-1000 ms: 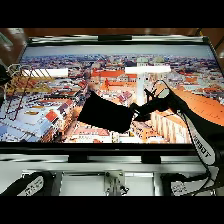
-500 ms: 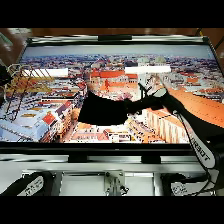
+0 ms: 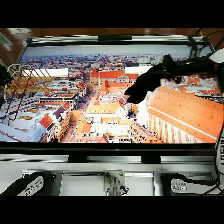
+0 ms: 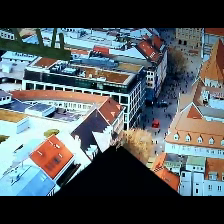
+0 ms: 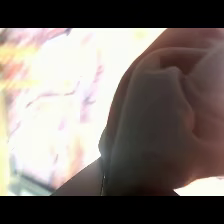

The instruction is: Fold the shirts.

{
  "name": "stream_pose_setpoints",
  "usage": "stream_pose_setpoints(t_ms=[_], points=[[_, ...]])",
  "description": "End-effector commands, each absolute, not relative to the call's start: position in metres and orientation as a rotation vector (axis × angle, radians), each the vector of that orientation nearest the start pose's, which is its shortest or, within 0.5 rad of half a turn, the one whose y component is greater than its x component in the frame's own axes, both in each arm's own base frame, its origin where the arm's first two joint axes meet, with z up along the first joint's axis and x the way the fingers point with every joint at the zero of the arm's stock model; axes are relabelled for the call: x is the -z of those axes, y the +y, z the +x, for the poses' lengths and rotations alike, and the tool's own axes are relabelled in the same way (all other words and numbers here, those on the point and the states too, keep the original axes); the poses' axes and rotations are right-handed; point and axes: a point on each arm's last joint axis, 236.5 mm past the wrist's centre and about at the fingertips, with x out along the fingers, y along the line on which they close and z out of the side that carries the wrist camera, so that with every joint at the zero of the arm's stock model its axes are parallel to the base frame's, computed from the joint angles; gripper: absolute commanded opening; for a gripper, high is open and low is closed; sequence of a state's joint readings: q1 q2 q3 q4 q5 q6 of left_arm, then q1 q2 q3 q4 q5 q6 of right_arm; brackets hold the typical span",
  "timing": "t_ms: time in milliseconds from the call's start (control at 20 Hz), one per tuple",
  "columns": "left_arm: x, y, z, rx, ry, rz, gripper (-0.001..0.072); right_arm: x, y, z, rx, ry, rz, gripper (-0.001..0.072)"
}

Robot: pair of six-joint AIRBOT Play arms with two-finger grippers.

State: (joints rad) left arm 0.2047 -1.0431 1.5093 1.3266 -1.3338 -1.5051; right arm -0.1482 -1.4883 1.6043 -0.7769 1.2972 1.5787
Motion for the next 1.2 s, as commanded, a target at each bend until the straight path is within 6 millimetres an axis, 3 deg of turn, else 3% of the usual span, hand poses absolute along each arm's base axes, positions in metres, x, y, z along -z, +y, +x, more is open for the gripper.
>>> stream_pose_setpoints(t_ms=[0,100,250,400,550,700,900,1150], points=[[-0.217,0.018,0.367,0.043,0.884,-0.185,0.0034,-0.137,-0.009,0.456,-0.232,1.071,0.683,0.007],[-0.215,0.018,0.364,0.044,0.896,-0.185,0.0034,-0.119,-0.067,0.434,-0.114,1.124,0.63,0.007],[-0.216,0.018,0.365,0.043,0.892,-0.185,0.0034,-0.087,-0.134,0.373,0.055,1.322,0.498,0.007],[-0.216,0.018,0.366,0.043,0.89,-0.185,0.0034,-0.067,-0.18,0.317,0.217,1.485,0.473,0.007],[-0.215,0.018,0.364,0.045,0.898,-0.186,0.0034,-0.042,-0.202,0.282,0.333,1.506,0.613,0.007],[-0.215,0.017,0.364,0.045,0.898,-0.186,0.0034,-0.006,-0.203,0.238,0.436,1.522,0.763,0.0069],[-0.215,0.018,0.364,0.045,0.898,-0.186,0.0034,0.048,-0.168,0.172,0.543,1.546,0.955,0.007],[-0.215,0.016,0.364,0.051,0.897,-0.19,0.0034,0.087,-0.124,0.149,0.605,1.443,1.126,0.007]])
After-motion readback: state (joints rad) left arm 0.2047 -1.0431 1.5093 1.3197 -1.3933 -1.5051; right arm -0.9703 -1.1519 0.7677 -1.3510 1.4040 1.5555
